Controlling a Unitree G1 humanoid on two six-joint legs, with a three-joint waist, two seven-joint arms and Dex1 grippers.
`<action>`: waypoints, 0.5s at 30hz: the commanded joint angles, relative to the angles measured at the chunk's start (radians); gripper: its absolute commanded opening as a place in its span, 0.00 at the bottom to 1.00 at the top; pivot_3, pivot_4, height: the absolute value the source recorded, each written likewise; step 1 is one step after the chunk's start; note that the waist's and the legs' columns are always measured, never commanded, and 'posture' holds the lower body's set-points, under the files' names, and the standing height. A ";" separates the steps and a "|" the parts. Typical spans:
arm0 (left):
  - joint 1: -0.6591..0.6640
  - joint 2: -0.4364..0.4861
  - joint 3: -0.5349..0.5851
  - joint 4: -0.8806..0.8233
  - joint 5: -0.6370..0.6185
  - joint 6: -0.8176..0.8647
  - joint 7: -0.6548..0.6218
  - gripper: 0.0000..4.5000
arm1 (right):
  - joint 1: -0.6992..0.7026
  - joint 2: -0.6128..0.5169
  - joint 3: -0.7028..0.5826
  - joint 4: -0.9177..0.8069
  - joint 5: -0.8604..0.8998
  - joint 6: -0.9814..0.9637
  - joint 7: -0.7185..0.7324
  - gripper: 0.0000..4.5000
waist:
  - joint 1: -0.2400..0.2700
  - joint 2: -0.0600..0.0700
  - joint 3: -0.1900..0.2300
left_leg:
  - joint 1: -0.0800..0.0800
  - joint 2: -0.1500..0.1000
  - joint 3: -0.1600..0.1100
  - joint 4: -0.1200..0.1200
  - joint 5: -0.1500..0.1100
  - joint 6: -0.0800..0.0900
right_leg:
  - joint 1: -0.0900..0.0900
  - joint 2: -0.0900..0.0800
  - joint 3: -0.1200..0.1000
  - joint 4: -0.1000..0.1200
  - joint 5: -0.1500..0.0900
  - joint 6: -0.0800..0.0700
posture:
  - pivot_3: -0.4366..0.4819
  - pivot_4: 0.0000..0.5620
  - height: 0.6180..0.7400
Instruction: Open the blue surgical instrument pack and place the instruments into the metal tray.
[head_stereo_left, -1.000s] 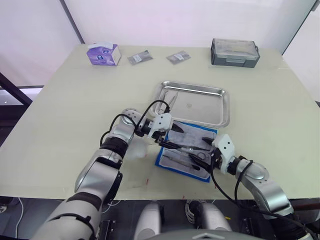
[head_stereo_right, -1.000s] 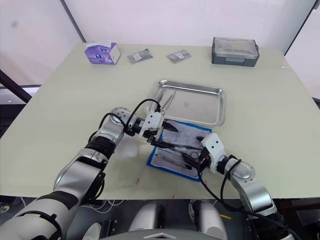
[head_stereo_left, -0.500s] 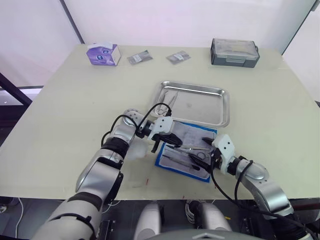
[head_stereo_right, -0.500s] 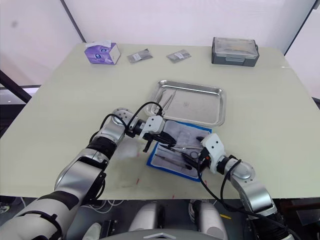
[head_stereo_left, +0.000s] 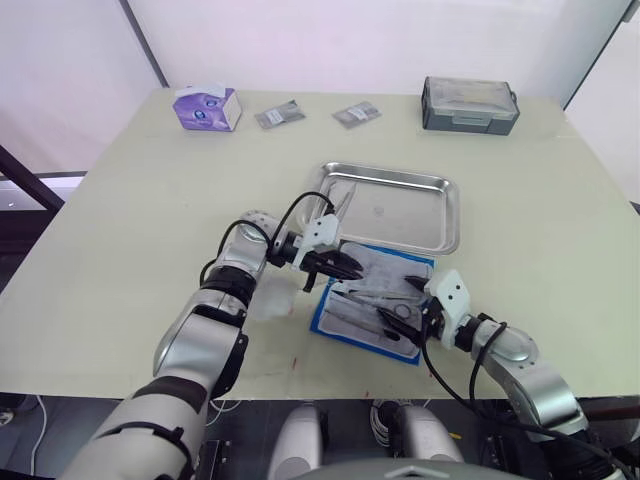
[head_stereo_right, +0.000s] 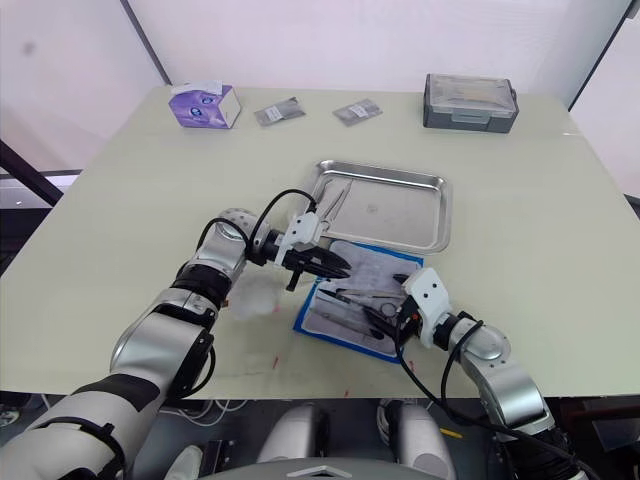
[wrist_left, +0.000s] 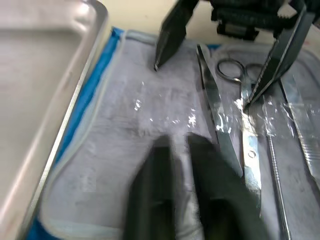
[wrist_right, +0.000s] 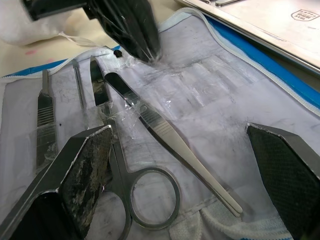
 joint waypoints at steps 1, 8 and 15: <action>0.003 0.001 0.021 -0.035 -0.033 -0.016 -0.051 0.50 | 0.043 -0.012 0.025 0.065 -0.023 0.060 -0.003 1.00 | 0.000 0.000 0.000 | 0.000 0.000 0.000 0.000 0.000 0.000 | 0.000 0.000 0.000 0.000 0.000 0.000 | 0.48 0.27 0.98; 0.043 0.003 -0.022 -0.087 -0.021 -0.032 -0.052 0.50 | 0.045 -0.012 0.025 0.064 -0.023 0.060 -0.004 1.00 | 0.000 0.000 0.000 | 0.000 0.000 0.000 0.000 0.000 0.000 | 0.000 0.000 0.000 0.000 0.000 0.000 | 0.48 0.27 0.98; 0.061 0.010 -0.052 -0.103 0.004 -0.054 -0.038 0.50 | 0.045 -0.011 0.024 0.064 -0.023 0.060 -0.006 1.00 | 0.000 0.000 0.000 | 0.000 0.000 0.000 0.000 0.000 0.000 | 0.000 0.000 0.000 0.000 0.000 0.000 | 0.48 0.27 0.98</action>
